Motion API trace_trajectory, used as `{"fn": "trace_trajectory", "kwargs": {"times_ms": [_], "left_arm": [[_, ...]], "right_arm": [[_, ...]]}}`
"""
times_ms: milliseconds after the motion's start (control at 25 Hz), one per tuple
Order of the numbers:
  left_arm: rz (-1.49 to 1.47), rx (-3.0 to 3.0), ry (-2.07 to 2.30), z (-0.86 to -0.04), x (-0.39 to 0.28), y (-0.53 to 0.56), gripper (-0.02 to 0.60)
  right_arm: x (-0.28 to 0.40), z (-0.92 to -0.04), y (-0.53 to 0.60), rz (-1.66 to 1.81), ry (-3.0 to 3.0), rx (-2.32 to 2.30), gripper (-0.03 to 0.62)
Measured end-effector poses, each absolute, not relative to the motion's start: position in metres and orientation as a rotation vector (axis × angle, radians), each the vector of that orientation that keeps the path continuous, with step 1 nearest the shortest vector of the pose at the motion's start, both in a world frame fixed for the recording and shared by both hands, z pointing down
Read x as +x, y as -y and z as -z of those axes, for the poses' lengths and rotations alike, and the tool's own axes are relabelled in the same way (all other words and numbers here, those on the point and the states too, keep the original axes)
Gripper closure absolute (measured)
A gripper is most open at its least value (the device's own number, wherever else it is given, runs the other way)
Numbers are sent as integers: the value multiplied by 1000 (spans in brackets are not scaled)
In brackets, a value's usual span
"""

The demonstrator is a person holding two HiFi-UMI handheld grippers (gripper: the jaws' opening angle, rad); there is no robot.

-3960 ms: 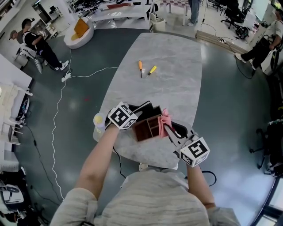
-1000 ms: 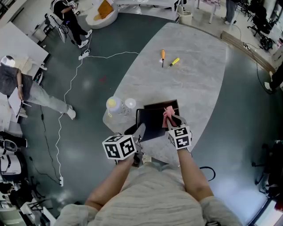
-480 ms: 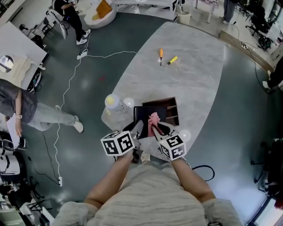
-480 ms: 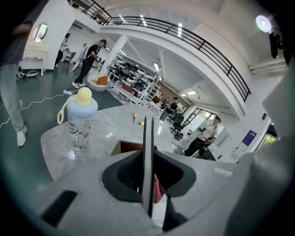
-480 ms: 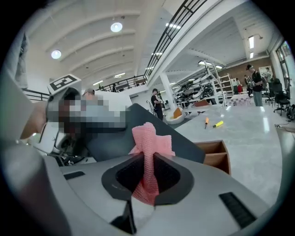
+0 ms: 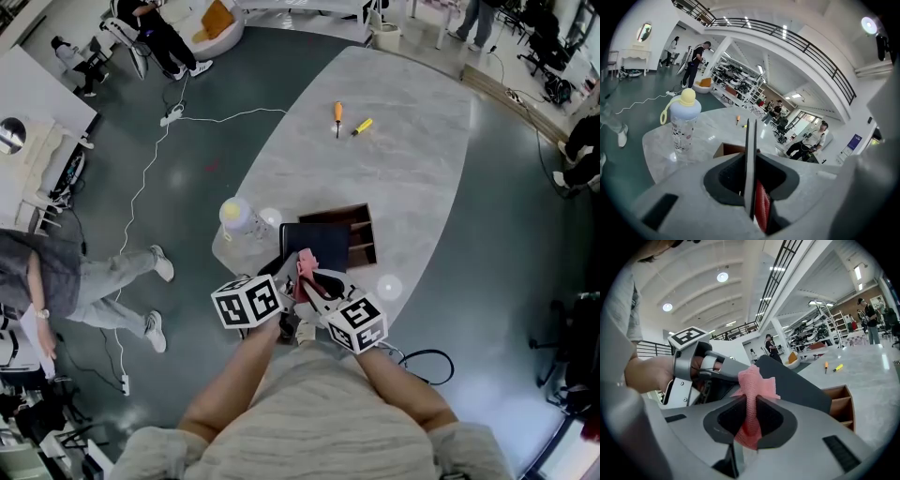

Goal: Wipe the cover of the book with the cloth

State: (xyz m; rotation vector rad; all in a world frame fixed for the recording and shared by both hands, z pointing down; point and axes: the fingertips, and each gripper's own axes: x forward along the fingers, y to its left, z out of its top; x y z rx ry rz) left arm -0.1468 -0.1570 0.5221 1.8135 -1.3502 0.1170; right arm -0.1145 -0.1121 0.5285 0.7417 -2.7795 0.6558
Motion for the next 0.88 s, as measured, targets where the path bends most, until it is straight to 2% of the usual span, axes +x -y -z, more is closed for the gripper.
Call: {"fn": "trace_trajectory", "kwargs": {"times_ms": [240,880], "left_arm": [[-117,1799,1351,-527,-150,155,503],[-129,1826,1341,-524,-147,155,503]], "right_arm": [[-102,-557,120,-522,2701,776,540],[-33,-655,143,-462,2339,894,540]]}}
